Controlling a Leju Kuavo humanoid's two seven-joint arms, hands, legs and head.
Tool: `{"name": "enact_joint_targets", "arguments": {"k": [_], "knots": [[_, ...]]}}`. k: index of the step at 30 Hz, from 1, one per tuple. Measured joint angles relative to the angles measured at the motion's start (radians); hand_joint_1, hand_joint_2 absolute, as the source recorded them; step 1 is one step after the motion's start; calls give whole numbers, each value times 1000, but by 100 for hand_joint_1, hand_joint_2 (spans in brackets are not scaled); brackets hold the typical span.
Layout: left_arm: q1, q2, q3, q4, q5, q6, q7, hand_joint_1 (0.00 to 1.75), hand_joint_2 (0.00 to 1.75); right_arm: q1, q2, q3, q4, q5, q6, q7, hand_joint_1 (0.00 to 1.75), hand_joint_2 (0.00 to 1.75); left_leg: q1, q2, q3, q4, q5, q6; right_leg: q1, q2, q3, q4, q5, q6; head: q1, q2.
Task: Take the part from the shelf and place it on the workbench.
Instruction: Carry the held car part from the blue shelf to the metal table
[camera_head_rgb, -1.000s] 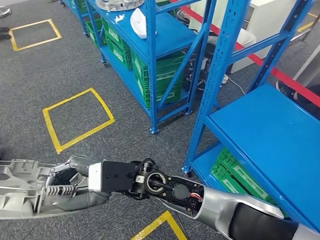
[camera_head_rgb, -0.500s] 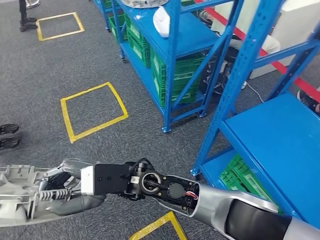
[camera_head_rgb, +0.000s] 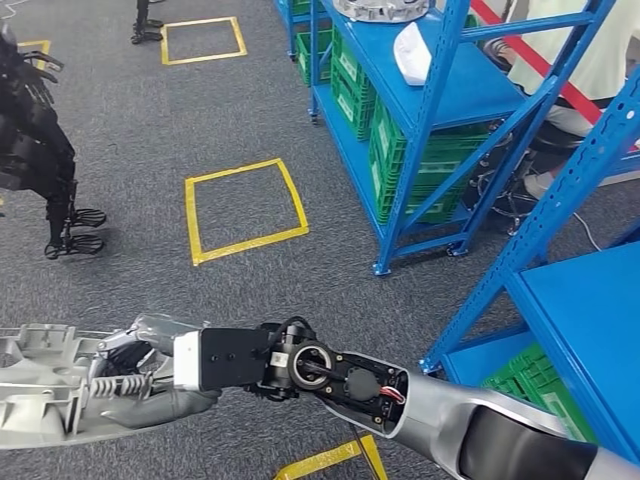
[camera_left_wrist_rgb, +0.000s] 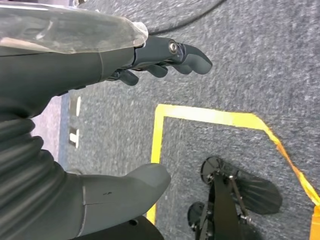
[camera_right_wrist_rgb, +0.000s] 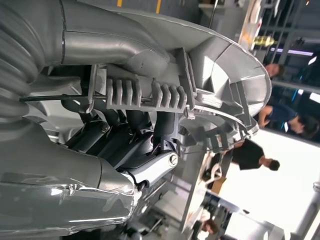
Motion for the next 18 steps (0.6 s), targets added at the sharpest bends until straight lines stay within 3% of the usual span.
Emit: {"name": "enact_joint_targets", "arguments": {"k": [1,3,5,7,9,10,11,13,14,16,18], "knots": [[1,-1,0,0,0,0,0,0,175,0,0,0,0,0,0,0,169,175,2,-9,-3,-1,2,-5,2,4,6,-15,1,-2,0,0],[4,-1,0,0,0,-1,0,0,175,-1,1,0,0,0,1,0,169,175,5,-17,-6,-5,5,-16,0,-16,12,-28,7,-5,1,0],[6,0,0,0,0,0,0,0,175,-2,2,0,0,1,1,1,169,175,1,27,-26,34,-22,-23,-5,-40,22,-48,17,-11,-8,0],[3,1,0,0,0,1,-1,0,175,-2,3,1,0,1,1,1,169,175,1,79,-82,151,-85,-31,-6,-65,25,-55,20,-15,-20,0],[1,5,0,0,0,5,-2,0,175,0,3,1,0,2,0,1,169,175,5,90,-139,265,-126,-41,-6,-91,24,-55,18,-15,-25,0],[2,10,0,0,0,10,-2,0,175,0,3,1,0,2,0,2,169,175,8,94,-144,274,-120,-46,-6,-103,23,-54,17,-14,-26,0],[2,18,0,0,0,16,0,0,175,1,3,1,0,2,-1,2,169,175,11,99,-127,241,-96,-50,-7,-114,23,-52,14,-12,-27,0],[2,37,0,1,-1,27,2,0,175,1,3,1,0,2,-1,2,169,175,15,125,-51,100,-33,-56,-7,-131,23,-43,6,-5,-30,0],[-1,48,0,2,-2,31,3,0,175,1,3,1,0,2,-1,2,169,175,15,137,-21,40,-12,-53,-5,-138,22,-36,0,1,-31,0],[-4,71,0,4,-3,42,2,0,175,1,3,1,0,3,-1,3,169,175,11,144,0,-3,-5,-41,1,-149,22,-29,-9,10,-29,0],[-4,99,1,5,0,56,-6,0,175,2,3,0,-1,4,-1,3,169,175,12,126,-2,-1,-5,-27,2,-156,24,-25,-16,18,-23,0]]}}
